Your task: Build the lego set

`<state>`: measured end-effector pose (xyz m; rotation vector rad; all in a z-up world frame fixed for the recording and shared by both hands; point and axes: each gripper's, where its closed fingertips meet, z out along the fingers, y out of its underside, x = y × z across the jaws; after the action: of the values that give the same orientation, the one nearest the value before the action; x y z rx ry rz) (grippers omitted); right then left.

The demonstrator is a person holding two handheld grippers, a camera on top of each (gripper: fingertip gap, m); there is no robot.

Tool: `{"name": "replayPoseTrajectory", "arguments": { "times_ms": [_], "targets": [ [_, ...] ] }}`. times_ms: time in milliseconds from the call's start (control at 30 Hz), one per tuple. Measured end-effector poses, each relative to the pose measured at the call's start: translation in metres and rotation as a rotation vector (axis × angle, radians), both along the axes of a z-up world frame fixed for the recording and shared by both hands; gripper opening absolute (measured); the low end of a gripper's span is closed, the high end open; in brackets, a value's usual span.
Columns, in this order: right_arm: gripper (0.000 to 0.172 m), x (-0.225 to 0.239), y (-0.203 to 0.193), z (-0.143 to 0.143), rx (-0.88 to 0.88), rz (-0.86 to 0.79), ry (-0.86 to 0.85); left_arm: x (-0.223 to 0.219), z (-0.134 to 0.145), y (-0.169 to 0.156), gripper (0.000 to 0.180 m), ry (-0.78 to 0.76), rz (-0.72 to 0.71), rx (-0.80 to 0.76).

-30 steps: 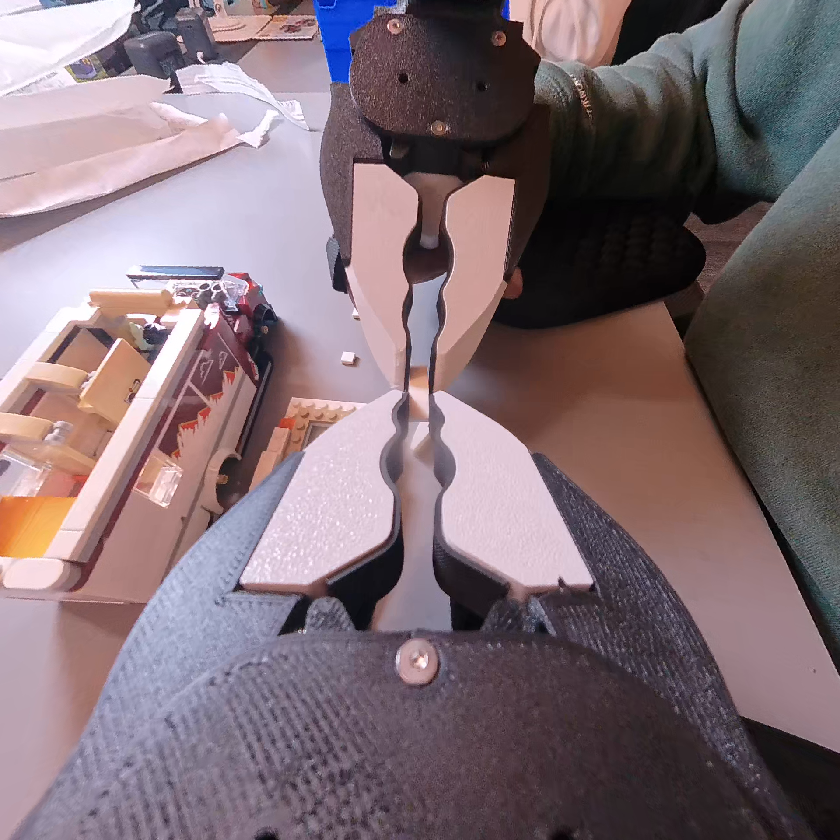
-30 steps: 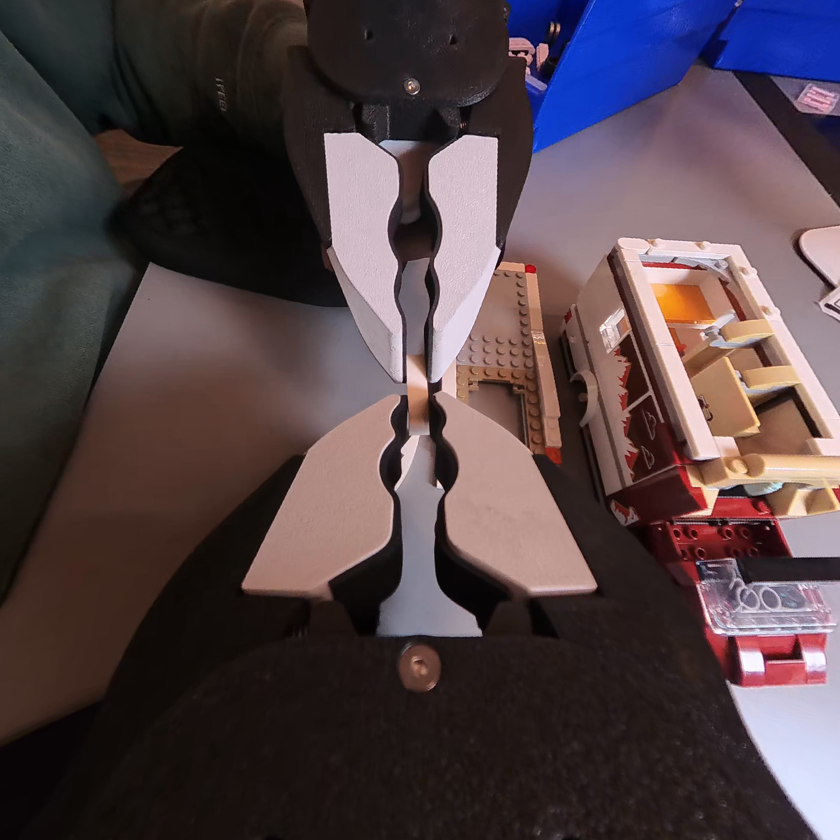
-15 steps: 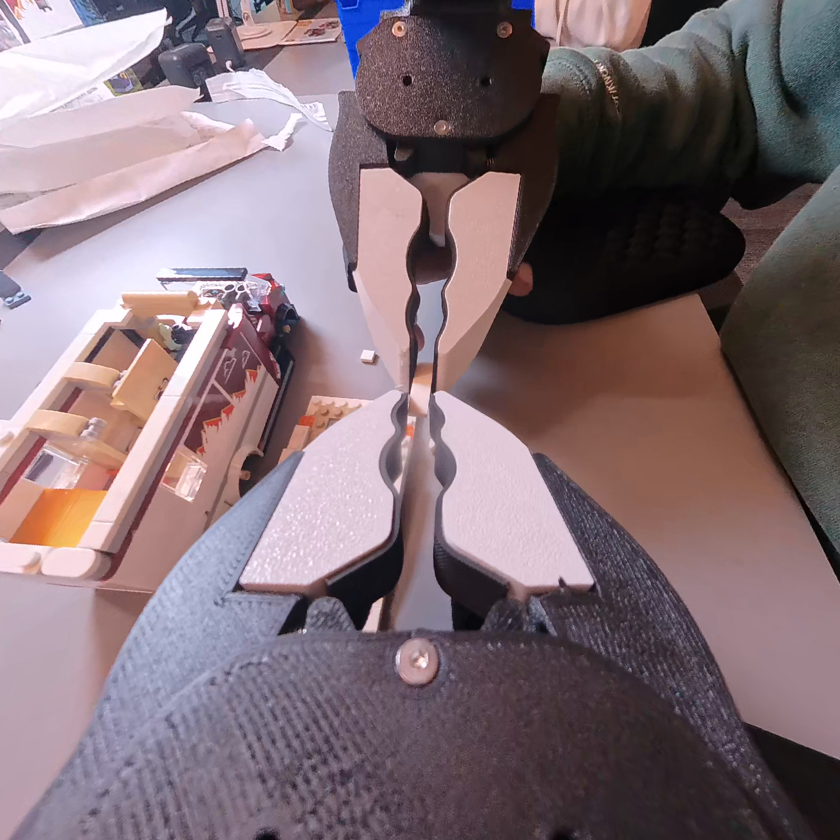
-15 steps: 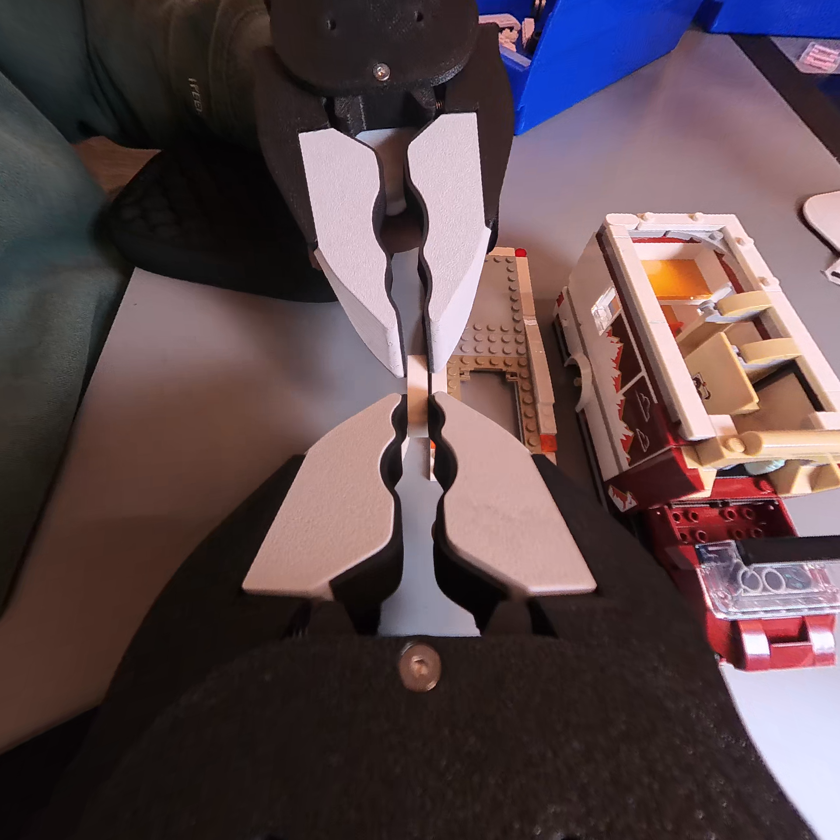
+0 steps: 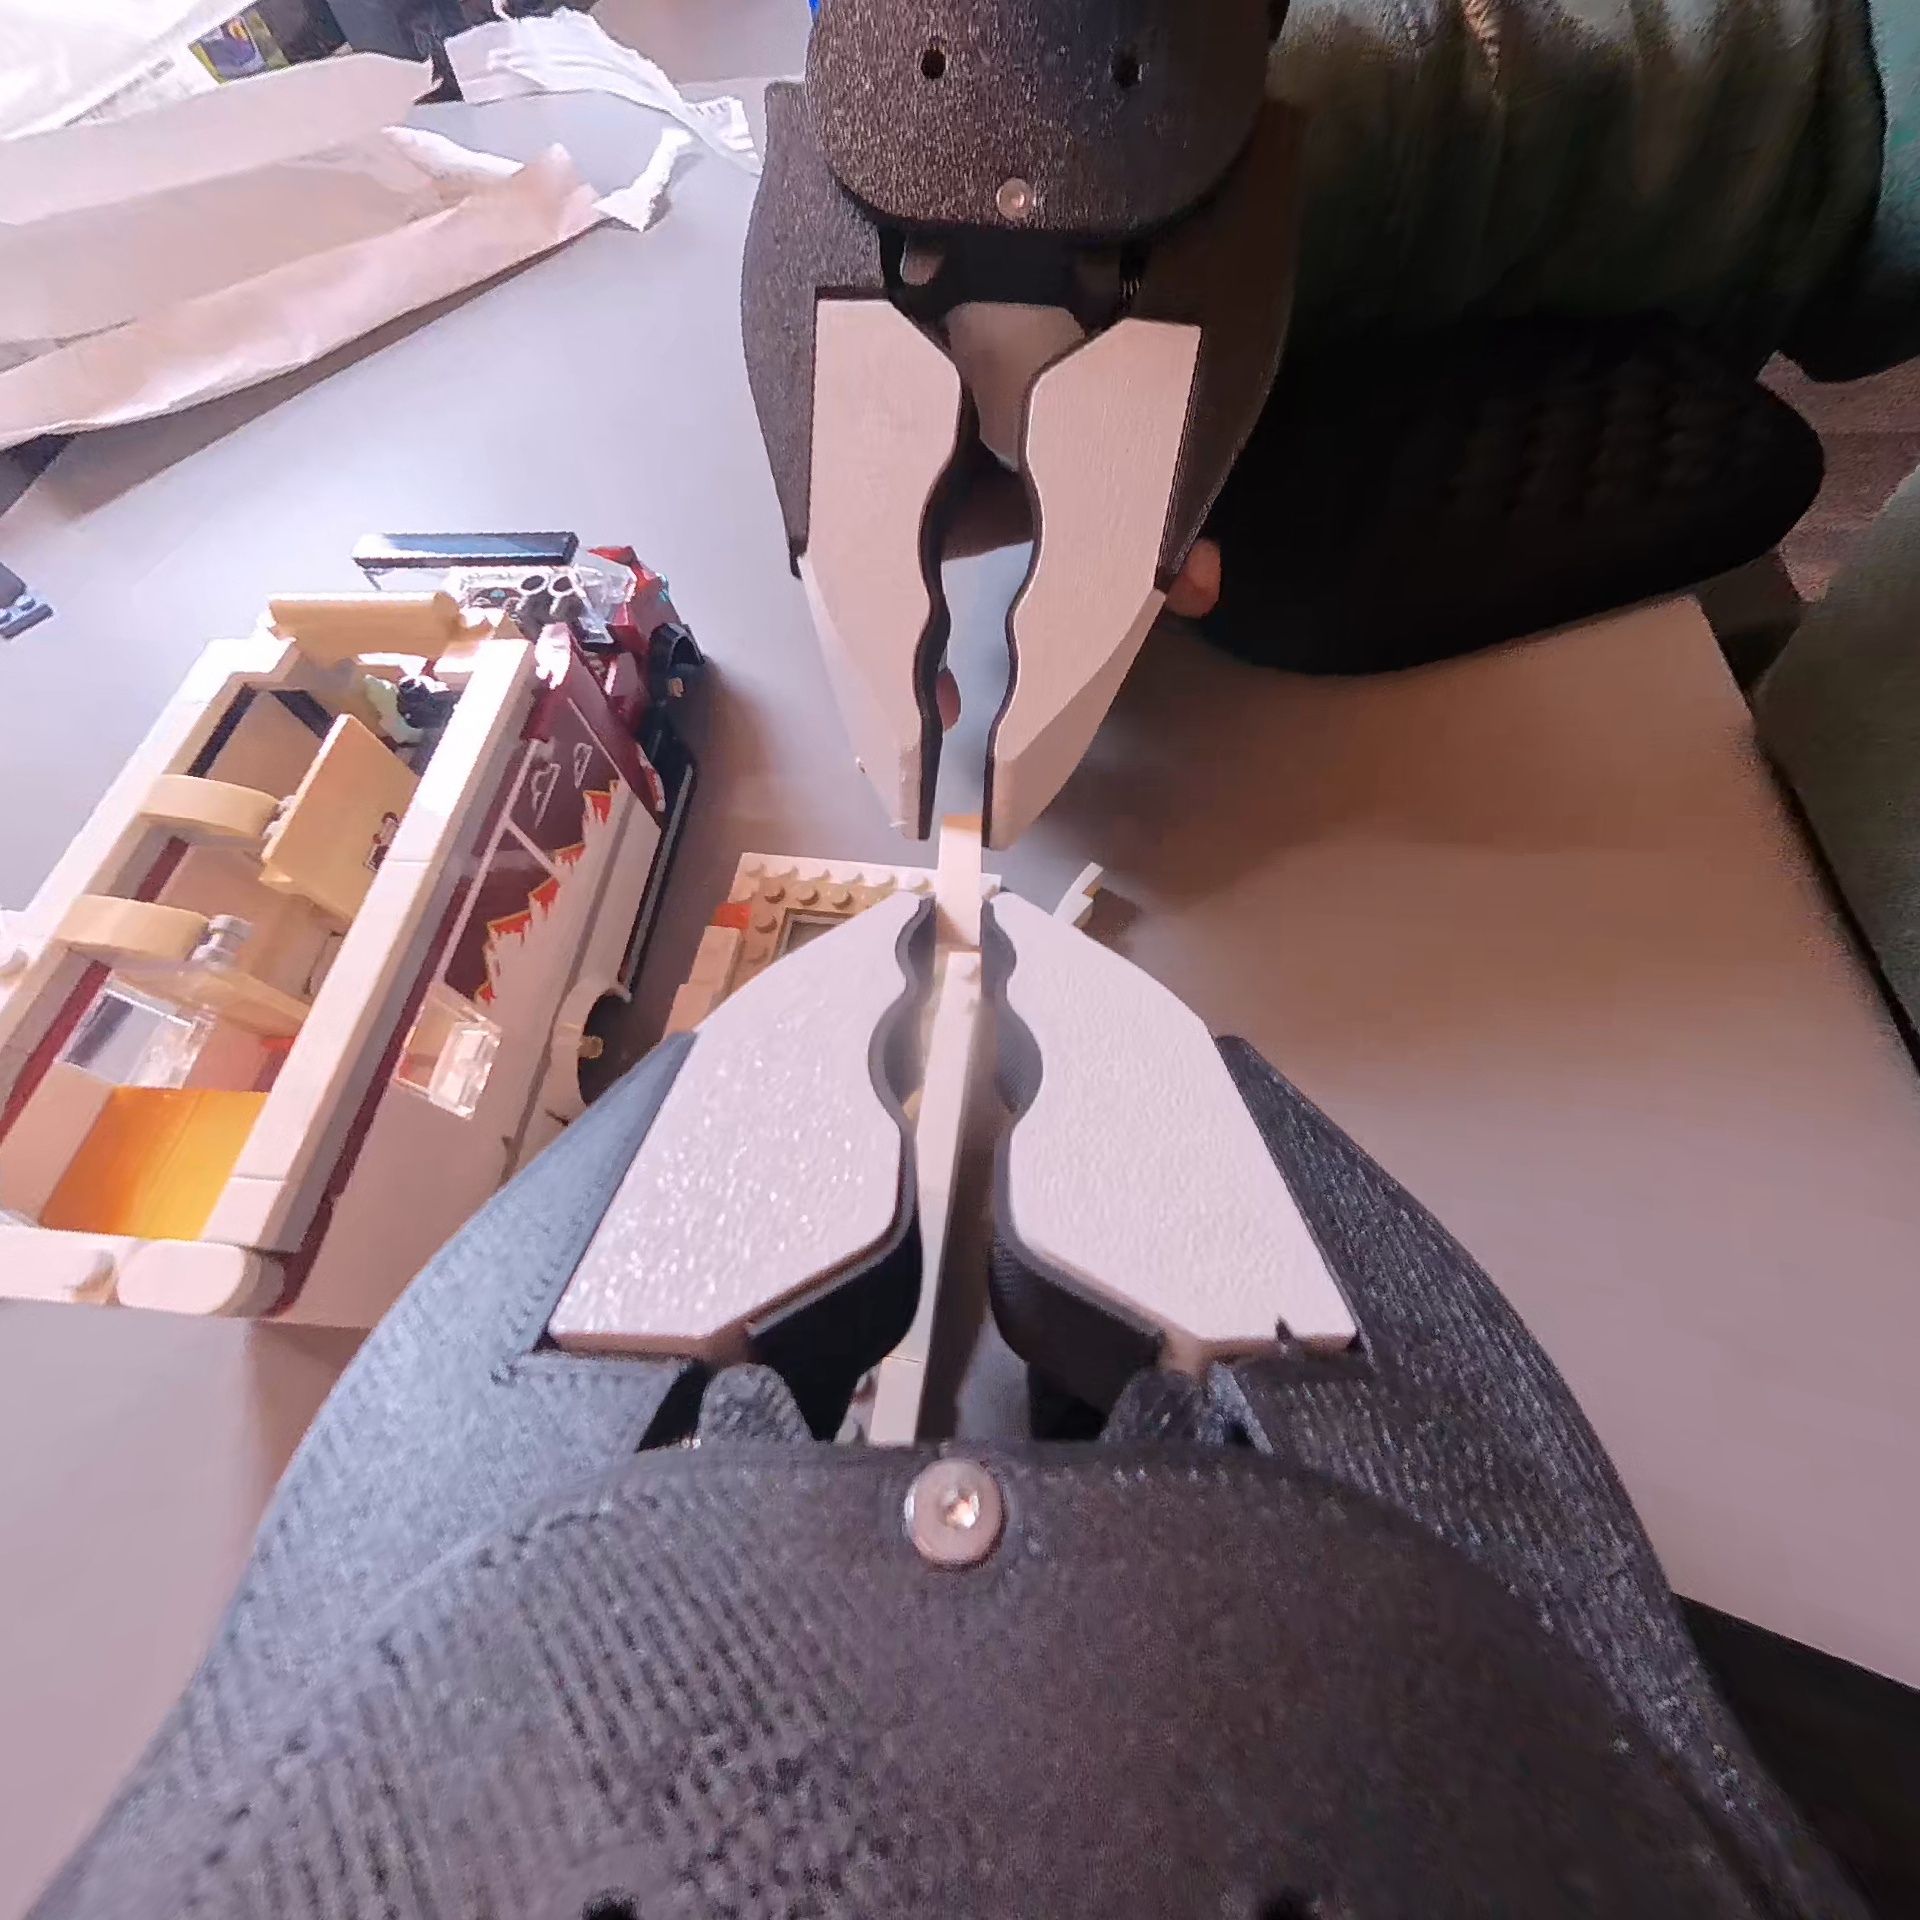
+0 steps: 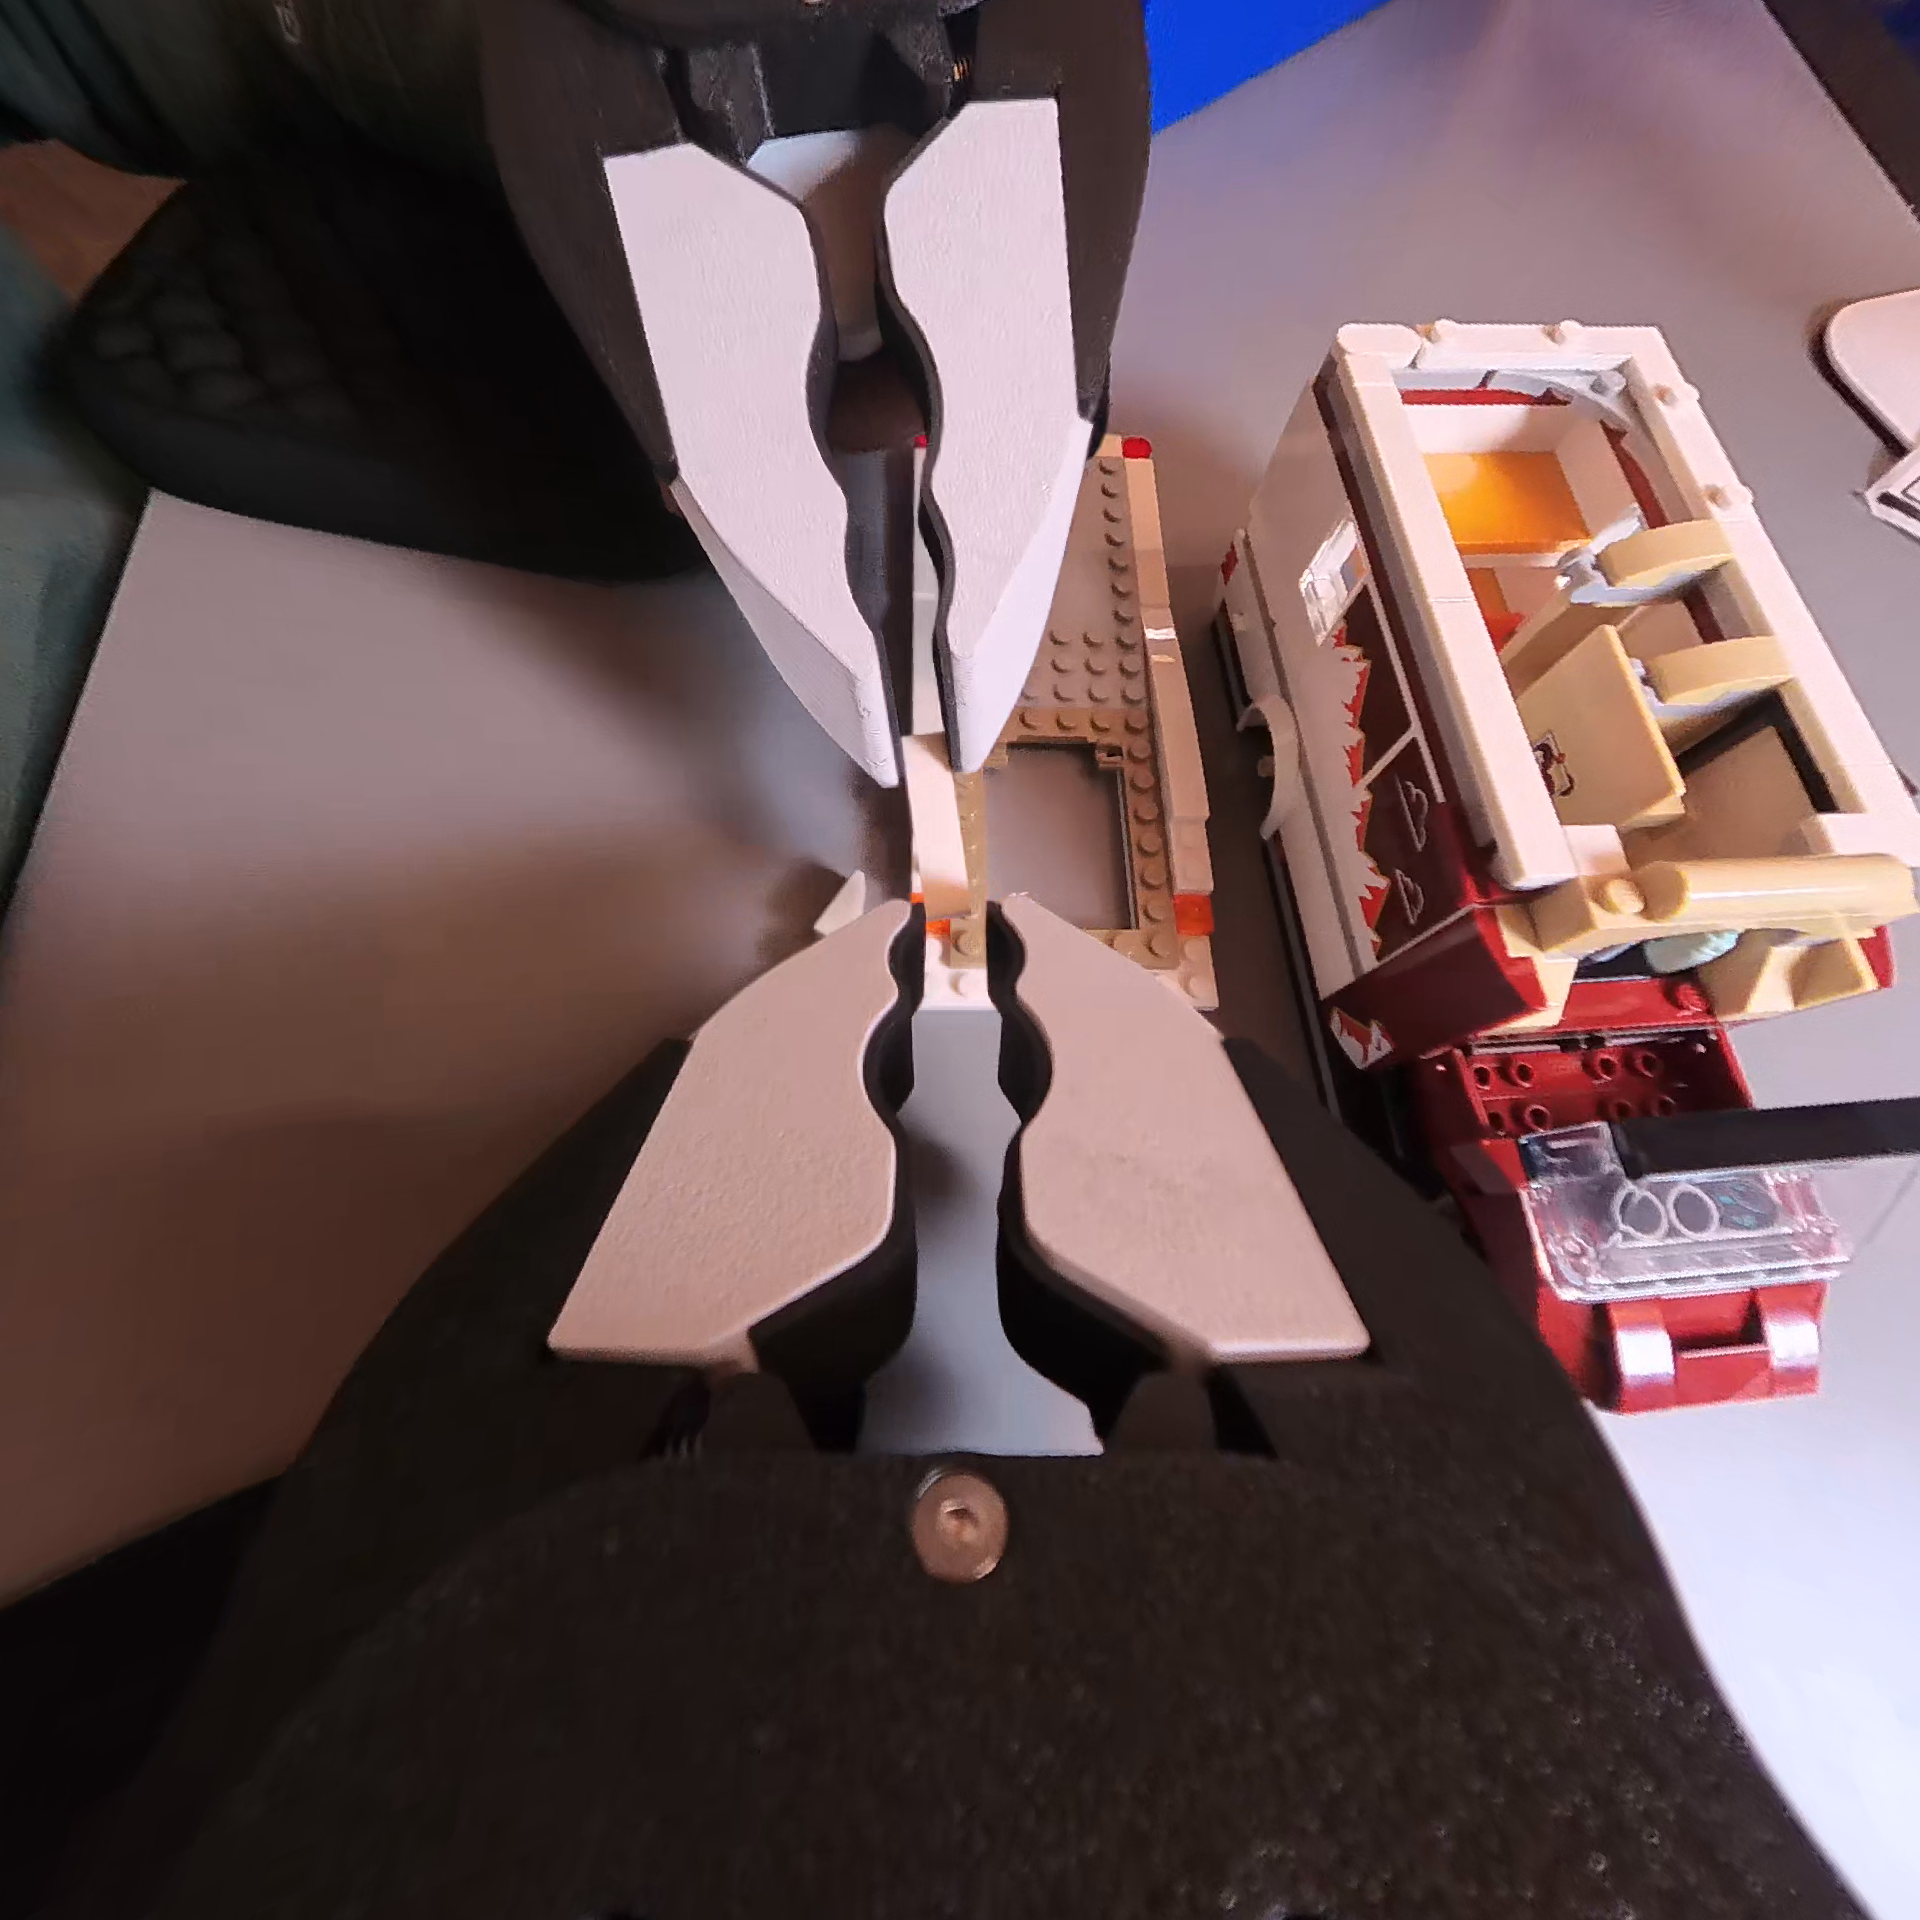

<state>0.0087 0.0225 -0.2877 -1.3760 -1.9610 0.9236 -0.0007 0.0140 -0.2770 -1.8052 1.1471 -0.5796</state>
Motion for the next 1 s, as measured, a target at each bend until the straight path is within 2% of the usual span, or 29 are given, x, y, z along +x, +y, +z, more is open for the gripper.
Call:
{"name": "replayPoseTrajectory", "arguments": {
  "times_ms": [333, 433, 633, 867, 1000],
  "targets": [
    [0.007, 0.001, -0.003, -0.013, 0.027, 0.003, -0.079, 0.002, -0.012, 0.002, 0.008, 0.064, -0.022, -0.027],
    [0.007, 0.004, 0.000, -0.015, 0.023, -0.020, -0.111, -0.006, -0.008, 0.005, 0.016, 0.071, 0.002, 0.004],
    [0.007, 0.008, 0.000, -0.019, 0.029, -0.034, -0.182, -0.022, -0.005, 0.007, 0.013, 0.075, 0.023, 0.000],
    [0.007, 0.006, 0.000, -0.023, 0.062, -0.049, -0.256, -0.014, -0.011, 0.004, 0.010, 0.092, -0.003, -0.028],
    [0.007, 0.006, -0.002, -0.023, 0.052, -0.043, -0.260, -0.007, -0.018, 0.002, 0.017, 0.125, -0.018, -0.039]
  ]
}}
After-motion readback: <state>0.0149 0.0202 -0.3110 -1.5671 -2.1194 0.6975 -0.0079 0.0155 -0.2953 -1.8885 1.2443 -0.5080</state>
